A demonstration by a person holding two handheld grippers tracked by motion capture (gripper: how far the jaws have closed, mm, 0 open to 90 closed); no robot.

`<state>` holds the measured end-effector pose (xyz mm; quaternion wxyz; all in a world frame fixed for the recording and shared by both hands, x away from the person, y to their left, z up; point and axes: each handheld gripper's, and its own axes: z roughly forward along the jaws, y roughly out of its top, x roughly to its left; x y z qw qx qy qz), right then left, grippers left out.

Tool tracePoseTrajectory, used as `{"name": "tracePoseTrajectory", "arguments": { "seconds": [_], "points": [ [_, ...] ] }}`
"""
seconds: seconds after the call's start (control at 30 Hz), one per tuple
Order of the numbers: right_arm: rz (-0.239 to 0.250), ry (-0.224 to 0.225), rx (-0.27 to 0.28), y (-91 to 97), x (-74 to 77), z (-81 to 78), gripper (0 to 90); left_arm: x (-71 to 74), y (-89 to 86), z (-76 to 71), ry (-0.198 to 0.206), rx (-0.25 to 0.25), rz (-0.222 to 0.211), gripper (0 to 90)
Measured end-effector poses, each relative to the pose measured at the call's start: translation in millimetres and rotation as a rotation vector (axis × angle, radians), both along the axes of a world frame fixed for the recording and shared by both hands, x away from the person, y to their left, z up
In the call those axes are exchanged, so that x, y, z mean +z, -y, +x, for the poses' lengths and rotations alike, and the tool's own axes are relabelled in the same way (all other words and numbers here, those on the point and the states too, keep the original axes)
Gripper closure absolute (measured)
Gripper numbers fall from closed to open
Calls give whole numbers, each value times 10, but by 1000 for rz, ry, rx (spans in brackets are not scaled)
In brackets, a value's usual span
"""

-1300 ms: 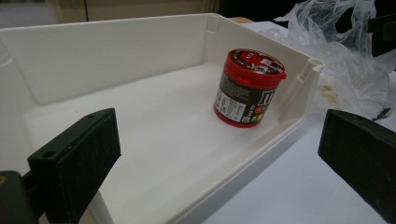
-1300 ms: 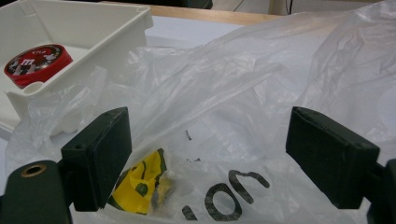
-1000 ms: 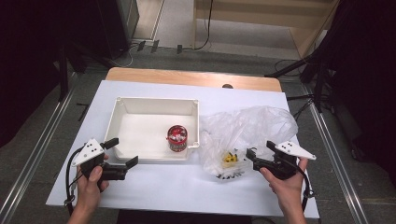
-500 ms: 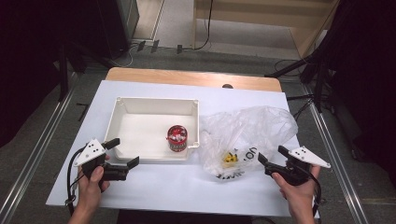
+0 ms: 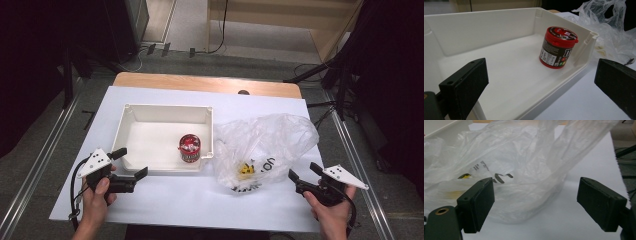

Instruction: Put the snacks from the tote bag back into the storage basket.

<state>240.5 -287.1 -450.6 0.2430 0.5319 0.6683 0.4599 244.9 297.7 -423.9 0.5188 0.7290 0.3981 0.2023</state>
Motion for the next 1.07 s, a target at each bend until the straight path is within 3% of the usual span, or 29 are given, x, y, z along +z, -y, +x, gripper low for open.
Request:
{"name": "tracePoseTrajectory", "arguments": {
  "seconds": [0.37,0.77,1.07],
  "points": [
    [35,-7,-73,286,-96,-44,155,-6,-1,5,0,1,-2,0],
    [50,-33,-73,325,-231,8,155,-48,0,9,4,10,8,0],
    [62,-19,-65,306,-200,2,155,-26,20,-8,16,14,12,0]
  ]
}}
